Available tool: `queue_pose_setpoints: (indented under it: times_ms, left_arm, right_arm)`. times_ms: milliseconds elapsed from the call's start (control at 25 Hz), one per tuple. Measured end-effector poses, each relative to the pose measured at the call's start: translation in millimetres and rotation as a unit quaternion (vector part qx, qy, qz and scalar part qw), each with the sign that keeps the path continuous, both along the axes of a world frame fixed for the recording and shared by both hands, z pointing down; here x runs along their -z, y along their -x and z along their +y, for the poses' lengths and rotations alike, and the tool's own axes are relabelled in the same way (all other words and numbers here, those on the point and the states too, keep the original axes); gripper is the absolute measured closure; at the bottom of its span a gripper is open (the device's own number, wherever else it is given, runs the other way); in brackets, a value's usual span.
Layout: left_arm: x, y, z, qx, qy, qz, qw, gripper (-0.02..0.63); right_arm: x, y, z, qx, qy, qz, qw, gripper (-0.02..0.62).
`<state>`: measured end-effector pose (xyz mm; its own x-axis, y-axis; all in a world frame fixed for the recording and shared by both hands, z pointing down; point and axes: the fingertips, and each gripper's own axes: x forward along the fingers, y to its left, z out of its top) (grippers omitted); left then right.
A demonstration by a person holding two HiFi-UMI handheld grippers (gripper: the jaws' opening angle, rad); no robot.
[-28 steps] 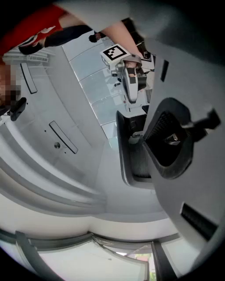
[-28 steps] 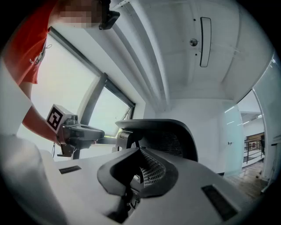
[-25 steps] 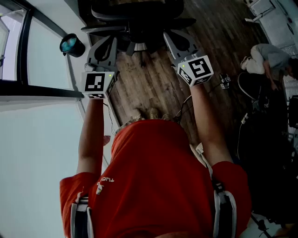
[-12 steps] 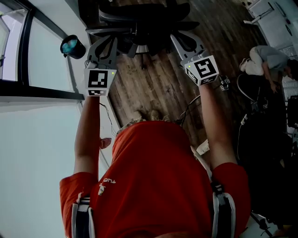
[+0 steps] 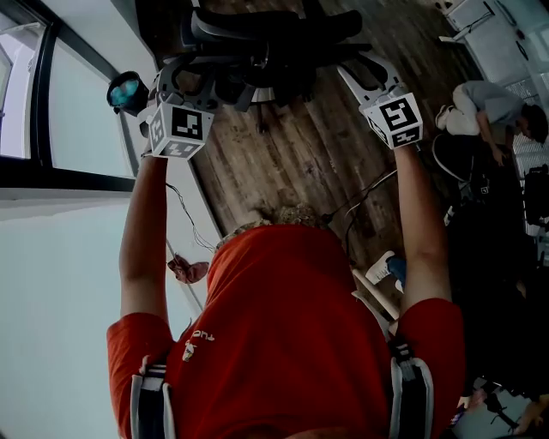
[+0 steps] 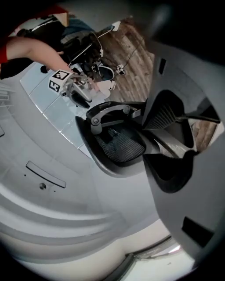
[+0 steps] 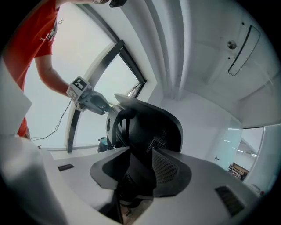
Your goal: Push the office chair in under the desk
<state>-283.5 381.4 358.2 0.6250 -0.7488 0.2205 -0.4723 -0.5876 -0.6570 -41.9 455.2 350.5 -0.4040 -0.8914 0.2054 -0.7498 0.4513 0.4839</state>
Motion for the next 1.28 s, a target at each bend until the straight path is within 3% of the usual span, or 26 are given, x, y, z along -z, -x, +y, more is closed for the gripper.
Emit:
queue_pose_setpoints:
  times_ms: [200, 360, 640, 1040, 1280]
  left_arm:
    - [-9, 7, -19, -0.007, 0.002, -0.069, 0.9976, 0.415]
    - [-24, 13, -32, -0.004, 0.015, -0.116, 0.9931, 0.393]
    - [-35, 12, -55, -0.010, 0.016, -0.204, 0.9787, 0.368]
    - [-52, 9, -73, -0.043, 0.080, -0.255, 0.9626, 0.339]
    - [-78, 11, -86, -0.042, 0.093, -0.299, 0.9488, 0.339]
  right_arm:
    - [-13, -15, -11, -0.020, 0.045, 0.059, 0.997, 0.386]
    - [-26, -29, -22, -0.028, 0.079, 0.110, 0.990, 0.368]
    - [-51, -56, -41, -0.016, 0.136, 0.221, 0.966, 0.331]
    - [-86, -70, -79, 0.023, 0.183, 0.268, 0.945, 0.325]
    - [-98, -68, -93, 0.049, 0.202, 0.279, 0.937, 0.325]
